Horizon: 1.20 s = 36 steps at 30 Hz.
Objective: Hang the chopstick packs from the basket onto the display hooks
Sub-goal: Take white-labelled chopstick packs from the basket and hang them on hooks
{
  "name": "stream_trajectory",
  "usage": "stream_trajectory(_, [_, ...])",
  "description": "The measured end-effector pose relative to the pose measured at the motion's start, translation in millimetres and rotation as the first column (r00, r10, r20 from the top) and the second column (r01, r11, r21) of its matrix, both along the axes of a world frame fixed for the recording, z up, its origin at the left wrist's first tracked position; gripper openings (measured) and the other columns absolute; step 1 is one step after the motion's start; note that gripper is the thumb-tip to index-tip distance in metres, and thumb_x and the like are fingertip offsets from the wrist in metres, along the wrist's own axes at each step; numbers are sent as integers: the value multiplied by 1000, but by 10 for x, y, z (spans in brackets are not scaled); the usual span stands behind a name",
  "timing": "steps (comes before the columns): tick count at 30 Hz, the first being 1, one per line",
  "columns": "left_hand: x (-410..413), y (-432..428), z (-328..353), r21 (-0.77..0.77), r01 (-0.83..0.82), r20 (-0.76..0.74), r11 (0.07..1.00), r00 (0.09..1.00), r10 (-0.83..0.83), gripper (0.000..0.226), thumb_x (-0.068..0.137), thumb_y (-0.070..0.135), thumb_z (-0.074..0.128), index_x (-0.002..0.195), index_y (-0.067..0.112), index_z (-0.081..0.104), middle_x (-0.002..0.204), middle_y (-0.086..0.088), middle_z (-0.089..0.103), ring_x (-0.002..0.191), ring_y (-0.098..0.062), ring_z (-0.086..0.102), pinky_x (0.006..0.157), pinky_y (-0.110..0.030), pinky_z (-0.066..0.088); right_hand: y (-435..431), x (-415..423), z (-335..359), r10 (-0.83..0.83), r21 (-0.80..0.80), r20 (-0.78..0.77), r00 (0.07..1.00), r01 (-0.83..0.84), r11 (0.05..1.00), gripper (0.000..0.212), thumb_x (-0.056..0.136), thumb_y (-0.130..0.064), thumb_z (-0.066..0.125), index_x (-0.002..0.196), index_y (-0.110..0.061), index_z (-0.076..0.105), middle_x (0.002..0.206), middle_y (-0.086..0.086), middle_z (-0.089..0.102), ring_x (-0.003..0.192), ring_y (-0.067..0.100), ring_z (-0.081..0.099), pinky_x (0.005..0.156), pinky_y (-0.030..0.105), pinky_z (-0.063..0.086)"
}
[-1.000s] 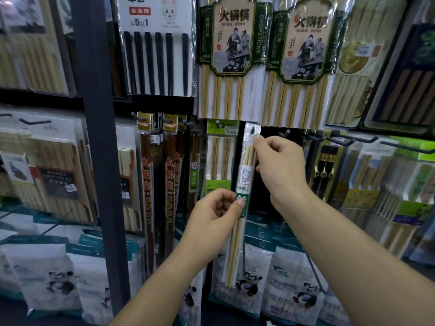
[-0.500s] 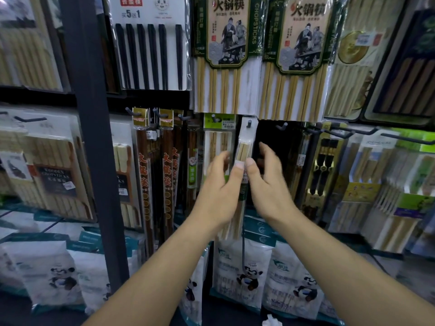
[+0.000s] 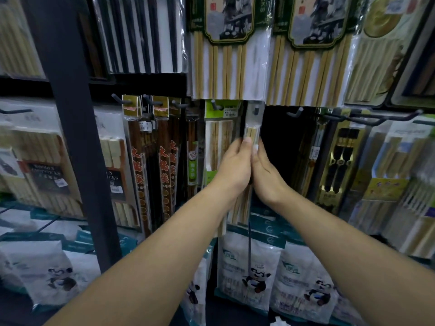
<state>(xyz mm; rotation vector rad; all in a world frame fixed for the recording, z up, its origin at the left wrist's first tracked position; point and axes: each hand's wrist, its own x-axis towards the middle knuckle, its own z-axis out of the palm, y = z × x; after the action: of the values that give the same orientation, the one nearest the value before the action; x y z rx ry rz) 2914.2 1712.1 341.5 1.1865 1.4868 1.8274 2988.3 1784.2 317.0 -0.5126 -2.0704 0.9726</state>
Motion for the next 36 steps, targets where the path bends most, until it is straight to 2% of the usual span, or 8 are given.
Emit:
stream_trajectory(3, [-59,114,5,-26,-1,-3,1000,1000,1,40,112,32,38,143,13,55,133,1,62,121,-9,56,91,-16,40,160,-26,49,23,28,61,998,-25,999,82,92,-67,17,162,-26,9,164,-9,21,140,-8,18,105,4,16])
stream_trajectory(7, [-98,180,-31,-30,-23,-23,999,999,22,40,111,30,40,145,12,53,142,-4,60,126,-12,54,90,-12,42,244,14,4,45,40,76,996,-48,998,80,94,-67,20,162,-27,9,161,-12,23,139,-9,20,110,11,17])
stream_trajectory(11, [-23,18,-88,-8,3,-59,1000,998,-3,49,110,27,45,156,10,39,156,-5,50,143,-14,45,121,-33,35,149,188,-155,24,74,60,998,-29,997,61,102,-60,32,157,-39,15,158,-18,27,134,-18,30,106,1,23])
stream_trajectory(15, [92,-313,-246,34,54,-120,998,992,-49,51,107,10,50,156,14,37,131,30,52,109,30,50,92,1,41,-34,508,-387,-70,96,104,992,60,994,72,101,-46,51,160,-35,12,163,-8,31,147,6,33,121,34,30])
stream_trajectory(22, [283,-986,-644,33,-23,-204,999,979,29,36,103,19,60,136,32,56,137,21,58,124,8,56,97,-3,43,-704,1131,-848,-249,138,169,954,227,964,49,97,-45,59,143,-34,46,133,-18,51,116,-8,50,97,18,41])
stream_trajectory(26, [287,-1334,-1329,-144,-132,-229,981,969,97,6,100,28,66,104,32,64,96,7,67,81,2,63,72,-16,53,-1076,1398,-1416,-206,86,311,928,189,978,27,99,-35,61,125,-30,58,115,-16,57,101,-4,56,85,23,49])
stream_trajectory(30, [247,-1710,-2353,-445,-218,-223,869,966,128,10,99,37,65,96,29,61,86,4,63,72,-1,60,72,-31,52,-1345,1589,-2244,-116,92,552,826,78,993,18,98,-29,64,113,-21,67,103,-7,63,91,8,60,82,27,50])
stream_trajectory(36, [193,-2267,-3538,-675,-409,-432,614,894,120,44,95,37,69,127,10,59,117,-8,58,113,-30,58,95,-37,47,-1750,1750,-3595,117,-120,800,588,-34,992,19,95,-28,65,109,-18,70,100,0,71,93,21,66,76,33,48])
